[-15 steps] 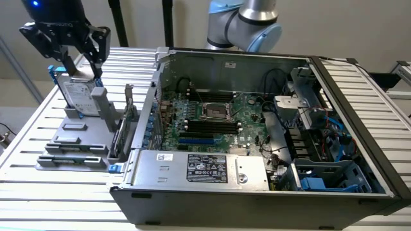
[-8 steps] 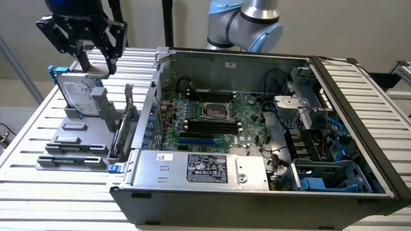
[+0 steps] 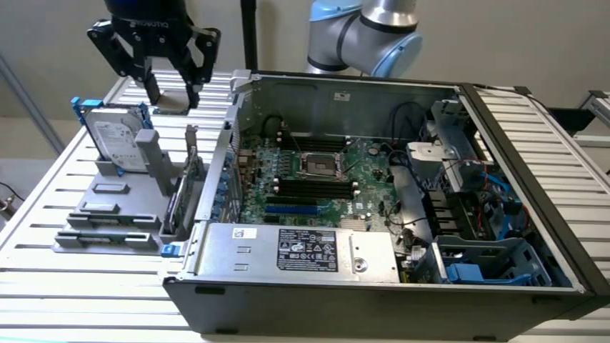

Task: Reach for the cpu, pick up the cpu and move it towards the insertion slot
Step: 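Pick up the cpu and move it towards the insertion slot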

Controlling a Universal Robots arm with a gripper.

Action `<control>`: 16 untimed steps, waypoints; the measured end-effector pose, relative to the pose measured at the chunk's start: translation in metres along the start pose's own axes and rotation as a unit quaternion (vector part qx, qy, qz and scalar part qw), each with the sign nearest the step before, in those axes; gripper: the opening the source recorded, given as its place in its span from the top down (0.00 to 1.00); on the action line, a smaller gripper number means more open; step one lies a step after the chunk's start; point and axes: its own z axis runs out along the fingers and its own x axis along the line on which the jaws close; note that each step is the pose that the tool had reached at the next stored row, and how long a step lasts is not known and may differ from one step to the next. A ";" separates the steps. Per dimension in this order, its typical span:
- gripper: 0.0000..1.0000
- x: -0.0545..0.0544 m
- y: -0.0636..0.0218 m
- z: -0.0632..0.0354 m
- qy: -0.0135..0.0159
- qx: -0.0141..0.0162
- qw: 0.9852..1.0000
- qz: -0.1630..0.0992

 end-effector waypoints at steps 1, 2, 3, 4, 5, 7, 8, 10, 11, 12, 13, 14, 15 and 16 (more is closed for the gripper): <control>0.45 -0.005 0.0002 -0.0004 0.000 0.000 1.000 0.000; 0.45 -0.009 0.0003 -0.0008 0.000 0.000 1.000 0.000; 0.45 -0.013 0.0005 -0.0012 0.000 0.000 1.000 0.000; 0.45 -0.018 0.0006 -0.0015 0.000 0.000 1.000 0.000; 0.45 -0.022 0.0008 -0.0017 0.000 -0.001 1.000 0.000; 0.45 -0.032 0.0011 -0.0020 0.000 -0.001 1.000 0.000; 0.45 -0.036 0.0013 -0.0020 0.000 -0.001 1.000 0.000; 0.45 -0.045 0.0018 -0.0022 0.000 -0.001 1.000 0.000; 0.45 -0.050 0.0022 -0.0023 0.000 -0.001 1.000 0.000; 0.45 -0.054 0.0027 -0.0024 0.000 -0.001 1.000 0.000; 0.45 -0.059 0.0034 -0.0024 0.000 -0.001 1.000 0.000; 0.45 -0.063 0.0041 -0.0024 0.000 -0.001 1.000 0.000; 0.45 -0.068 0.0052 -0.0023 0.000 -0.001 1.000 0.000; 0.45 -0.073 0.0064 -0.0020 0.000 -0.001 1.000 0.000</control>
